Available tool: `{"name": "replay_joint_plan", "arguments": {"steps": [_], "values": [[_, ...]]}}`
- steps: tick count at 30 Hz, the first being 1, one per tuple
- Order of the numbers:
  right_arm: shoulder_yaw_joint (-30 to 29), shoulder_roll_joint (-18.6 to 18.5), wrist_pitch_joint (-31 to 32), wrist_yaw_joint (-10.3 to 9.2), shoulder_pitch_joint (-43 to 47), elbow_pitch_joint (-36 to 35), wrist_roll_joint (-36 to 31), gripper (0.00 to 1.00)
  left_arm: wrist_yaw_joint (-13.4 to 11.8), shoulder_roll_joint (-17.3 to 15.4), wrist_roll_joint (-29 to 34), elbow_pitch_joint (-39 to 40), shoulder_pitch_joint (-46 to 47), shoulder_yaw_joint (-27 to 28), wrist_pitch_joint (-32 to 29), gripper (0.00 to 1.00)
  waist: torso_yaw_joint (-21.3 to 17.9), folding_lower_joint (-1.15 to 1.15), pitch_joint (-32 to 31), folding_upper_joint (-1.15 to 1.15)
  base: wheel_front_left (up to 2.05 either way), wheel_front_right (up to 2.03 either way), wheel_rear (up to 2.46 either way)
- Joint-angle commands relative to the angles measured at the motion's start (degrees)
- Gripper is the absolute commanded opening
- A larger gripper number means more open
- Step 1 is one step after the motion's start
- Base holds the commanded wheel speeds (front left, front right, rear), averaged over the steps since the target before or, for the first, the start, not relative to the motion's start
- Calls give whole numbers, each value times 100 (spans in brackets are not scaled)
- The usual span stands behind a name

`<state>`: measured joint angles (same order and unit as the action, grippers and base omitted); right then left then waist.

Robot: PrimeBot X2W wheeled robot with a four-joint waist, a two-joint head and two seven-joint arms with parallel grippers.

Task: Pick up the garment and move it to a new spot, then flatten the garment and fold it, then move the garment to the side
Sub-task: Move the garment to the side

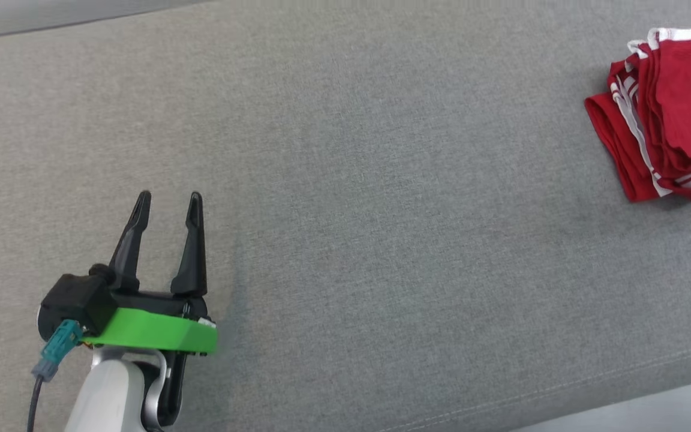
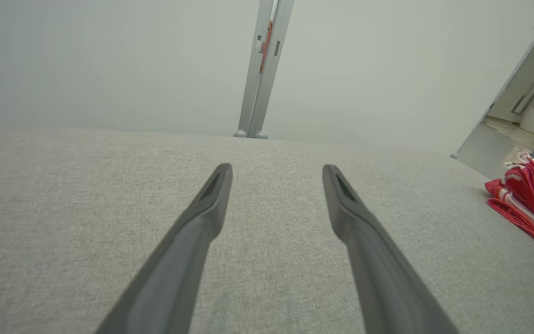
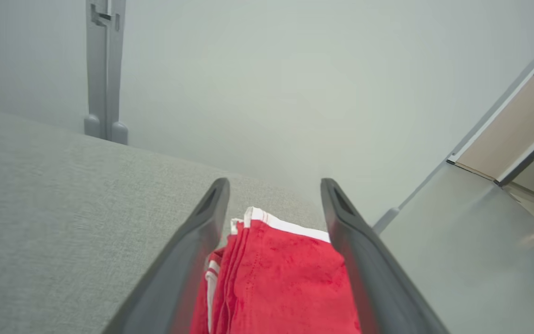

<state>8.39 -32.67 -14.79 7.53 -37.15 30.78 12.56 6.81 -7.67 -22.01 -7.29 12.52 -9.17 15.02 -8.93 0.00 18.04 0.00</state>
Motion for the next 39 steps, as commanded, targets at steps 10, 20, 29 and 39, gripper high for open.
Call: {"name": "replay_joint_plan", "arguments": {"steps": [10, 20, 29, 39], "values": [[-988, 1068, 598, -11, 2226, -2066, -340, 100, 59, 280, 137, -322, -631, 312, 13, 100, 937, 0, -1194, 0, 0, 0, 0], [-1024, 1908, 832, -11, 3193, -2536, -253, 100, 75, 331, 146, -545, -1012, 554, 14, 100, 1108, 0, -1591, 0, 0, 0, 0], [-1139, 2341, 685, -10, 3424, -2327, -265, 100, 73, 313, 84, -646, -1148, 617, 15, 100, 1062, 0, -1703, 0, 0, 0, 0], [-1032, 2527, 666, -10, 3507, -2169, -320, 100, 74, 250, 202, -650, -1092, 679, 15, 100, 1003, 0, -1759, 0, 0, 0, 0]]}}
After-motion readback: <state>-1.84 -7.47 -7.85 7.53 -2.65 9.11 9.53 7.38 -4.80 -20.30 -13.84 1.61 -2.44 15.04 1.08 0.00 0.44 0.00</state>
